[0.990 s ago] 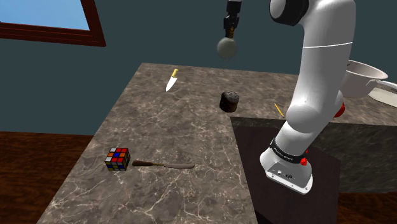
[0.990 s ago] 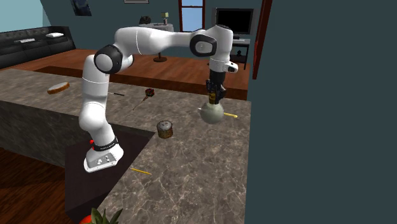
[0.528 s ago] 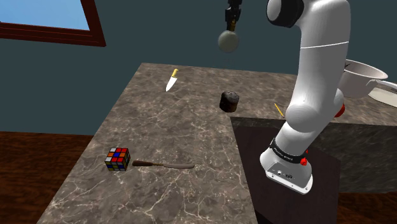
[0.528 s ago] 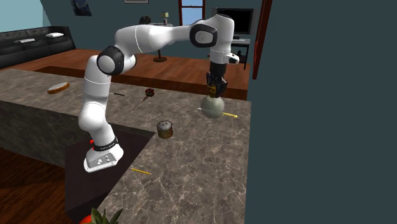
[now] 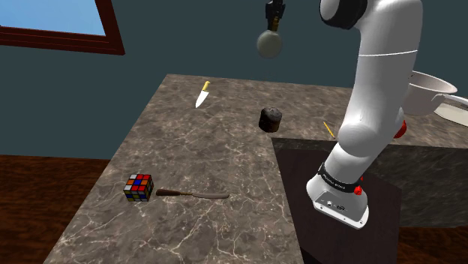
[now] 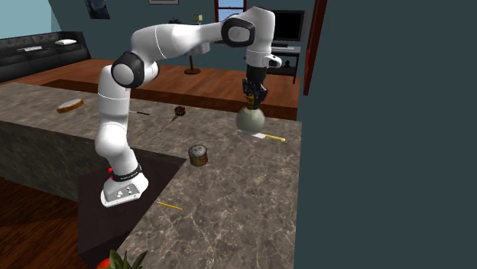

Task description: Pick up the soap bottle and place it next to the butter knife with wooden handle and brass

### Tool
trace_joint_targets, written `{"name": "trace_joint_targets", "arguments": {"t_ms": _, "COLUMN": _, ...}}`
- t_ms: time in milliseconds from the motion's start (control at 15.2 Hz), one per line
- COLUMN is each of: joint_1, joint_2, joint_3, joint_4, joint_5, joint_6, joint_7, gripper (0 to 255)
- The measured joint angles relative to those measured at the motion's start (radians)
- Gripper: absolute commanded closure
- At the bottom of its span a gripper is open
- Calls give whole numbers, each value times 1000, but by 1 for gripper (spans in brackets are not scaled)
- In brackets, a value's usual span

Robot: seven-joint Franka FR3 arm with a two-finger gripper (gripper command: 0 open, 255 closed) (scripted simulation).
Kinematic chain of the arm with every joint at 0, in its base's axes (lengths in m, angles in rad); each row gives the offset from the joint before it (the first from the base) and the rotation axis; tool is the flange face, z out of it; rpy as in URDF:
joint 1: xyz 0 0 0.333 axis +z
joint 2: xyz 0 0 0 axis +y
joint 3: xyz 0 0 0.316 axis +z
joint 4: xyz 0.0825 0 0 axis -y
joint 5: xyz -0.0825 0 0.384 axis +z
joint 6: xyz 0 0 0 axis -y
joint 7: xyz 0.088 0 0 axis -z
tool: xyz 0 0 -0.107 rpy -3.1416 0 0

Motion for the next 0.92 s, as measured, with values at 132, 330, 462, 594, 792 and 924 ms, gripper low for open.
{"name": "trace_joint_targets", "arguments": {"t_ms": 132, "joint_1": 52, "joint_2": -94, "joint_3": 5, "joint_4": -126, "joint_5": -38, "joint_6": 40, "joint_7": 37, "gripper": 255}}
{"name": "trace_joint_targets", "arguments": {"t_ms": 330, "joint_1": 118, "joint_2": -214, "joint_3": 27, "joint_4": -280, "joint_5": -87, "joint_6": 86, "joint_7": 110, "gripper": 255}}
{"name": "trace_joint_targets", "arguments": {"t_ms": 462, "joint_1": 153, "joint_2": -304, "joint_3": 46, "joint_4": -388, "joint_5": -121, "joint_6": 112, "joint_7": 158, "gripper": 255}}
{"name": "trace_joint_targets", "arguments": {"t_ms": 594, "joint_1": 183, "joint_2": -389, "joint_3": 74, "joint_4": -479, "joint_5": -149, "joint_6": 125, "joint_7": 215, "gripper": 255}}
{"name": "trace_joint_targets", "arguments": {"t_ms": 792, "joint_1": 212, "joint_2": -483, "joint_3": 114, "joint_4": -586, "joint_5": -173, "joint_6": 142, "joint_7": 286, "gripper": 255}}
{"name": "trace_joint_targets", "arguments": {"t_ms": 924, "joint_1": 230, "joint_2": -546, "joint_3": 146, "joint_4": -654, "joint_5": -184, "joint_6": 150, "joint_7": 340, "gripper": 255}}
